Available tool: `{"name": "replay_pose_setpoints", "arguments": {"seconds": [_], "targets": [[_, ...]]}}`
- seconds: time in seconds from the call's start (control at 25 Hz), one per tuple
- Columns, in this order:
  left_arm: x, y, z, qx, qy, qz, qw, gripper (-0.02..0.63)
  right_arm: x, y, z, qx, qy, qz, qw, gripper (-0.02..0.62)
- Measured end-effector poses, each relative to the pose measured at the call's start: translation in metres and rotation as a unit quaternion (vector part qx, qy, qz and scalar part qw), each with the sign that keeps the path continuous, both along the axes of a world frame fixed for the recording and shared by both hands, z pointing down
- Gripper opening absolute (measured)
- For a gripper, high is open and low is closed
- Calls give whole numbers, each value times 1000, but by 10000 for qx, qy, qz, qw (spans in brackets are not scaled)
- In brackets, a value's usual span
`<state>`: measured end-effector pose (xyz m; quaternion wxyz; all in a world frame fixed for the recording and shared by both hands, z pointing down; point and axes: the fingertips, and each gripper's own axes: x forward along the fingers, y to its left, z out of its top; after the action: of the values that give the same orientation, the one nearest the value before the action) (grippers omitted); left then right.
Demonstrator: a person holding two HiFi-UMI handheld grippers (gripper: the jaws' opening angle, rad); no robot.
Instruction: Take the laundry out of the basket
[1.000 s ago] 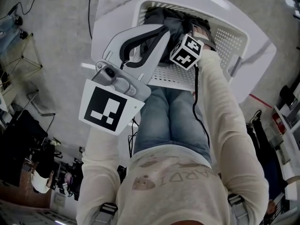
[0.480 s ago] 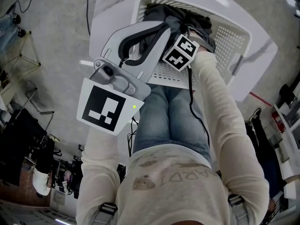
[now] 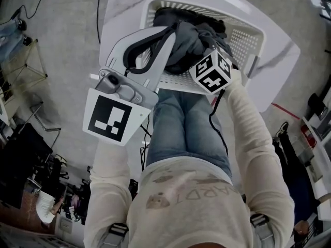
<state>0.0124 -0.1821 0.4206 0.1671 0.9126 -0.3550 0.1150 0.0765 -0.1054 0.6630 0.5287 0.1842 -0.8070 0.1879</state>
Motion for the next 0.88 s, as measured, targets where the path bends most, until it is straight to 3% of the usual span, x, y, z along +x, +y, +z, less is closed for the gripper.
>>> {"name": "replay_pose_setpoints", "arguments": {"seconds": [0.32, 0.68, 0.88], "targets": [[13, 17, -67, 395, -2, -171, 9991, 1, 3, 3, -122, 662, -1090, 615, 9899, 166], [23, 47, -169, 1016, -27, -449, 9938, 1, 26, 17, -274, 1347, -2220, 1208, 9581, 166], [28, 69, -226, 1476, -23, -720, 9864, 1, 49, 34, -346, 1802, -2771, 1450, 9326, 166]]}}
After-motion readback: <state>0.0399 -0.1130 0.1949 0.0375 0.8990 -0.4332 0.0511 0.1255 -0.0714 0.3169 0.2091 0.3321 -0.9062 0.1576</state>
